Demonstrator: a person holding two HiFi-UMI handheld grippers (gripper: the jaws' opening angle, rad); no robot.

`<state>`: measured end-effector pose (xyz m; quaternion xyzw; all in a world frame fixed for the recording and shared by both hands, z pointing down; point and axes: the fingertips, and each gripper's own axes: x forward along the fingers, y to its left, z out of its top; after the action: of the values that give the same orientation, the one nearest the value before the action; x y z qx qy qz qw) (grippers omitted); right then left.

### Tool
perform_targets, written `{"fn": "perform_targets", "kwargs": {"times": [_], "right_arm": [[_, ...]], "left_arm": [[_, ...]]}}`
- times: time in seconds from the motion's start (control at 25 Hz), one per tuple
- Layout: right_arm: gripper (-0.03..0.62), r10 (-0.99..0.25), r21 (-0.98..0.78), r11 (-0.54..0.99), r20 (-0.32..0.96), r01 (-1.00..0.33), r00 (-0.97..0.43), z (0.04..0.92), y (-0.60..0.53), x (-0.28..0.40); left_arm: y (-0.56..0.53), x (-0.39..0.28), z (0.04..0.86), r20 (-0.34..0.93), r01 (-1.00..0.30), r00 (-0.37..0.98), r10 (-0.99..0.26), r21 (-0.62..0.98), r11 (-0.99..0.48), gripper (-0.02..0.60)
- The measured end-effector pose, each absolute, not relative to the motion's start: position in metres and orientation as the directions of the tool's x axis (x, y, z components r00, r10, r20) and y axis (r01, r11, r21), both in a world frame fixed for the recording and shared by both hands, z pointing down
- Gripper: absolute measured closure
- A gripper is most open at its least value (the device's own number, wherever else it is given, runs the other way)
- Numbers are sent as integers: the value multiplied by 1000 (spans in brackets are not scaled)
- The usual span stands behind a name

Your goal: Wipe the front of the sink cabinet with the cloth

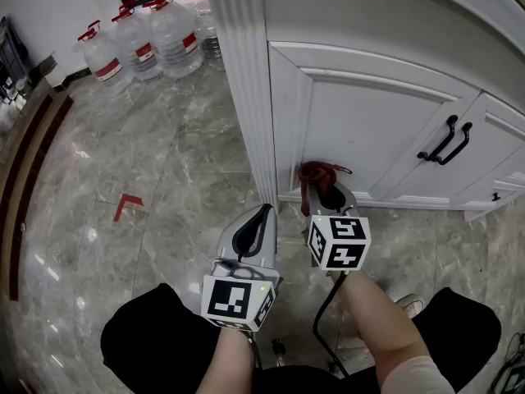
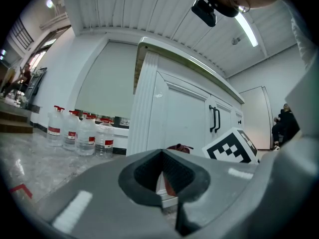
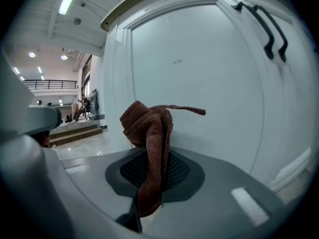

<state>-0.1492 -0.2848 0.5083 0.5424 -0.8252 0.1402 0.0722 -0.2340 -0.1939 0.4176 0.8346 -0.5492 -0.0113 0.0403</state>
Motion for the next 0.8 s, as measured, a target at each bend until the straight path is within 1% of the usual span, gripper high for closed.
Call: {"fn": "perform_targets", "kwargs": {"times": [0.2,0.36,0.6,0.8], "right_arm": [[510,-888,-121,342,282,-932,-362,504,-283,-113],[511,-909,-121,268,297,-956,-293,504,-282,-69],[511,-924,-82,178,329,-981,-196,505,-277,-5],[510,-931,-80,120,336,-990,-140,500,-270,30]], "left_arm": [[-197,-209,424,33,-901,431,-902,66,-428,581],[-201,-188,422,35,-891,454,-890,48,-452,581],[-202,-154,426,50,-862,504,-862,-25,-505,581],[-206,-153,424,20,-868,495,-869,57,-493,581]]}}
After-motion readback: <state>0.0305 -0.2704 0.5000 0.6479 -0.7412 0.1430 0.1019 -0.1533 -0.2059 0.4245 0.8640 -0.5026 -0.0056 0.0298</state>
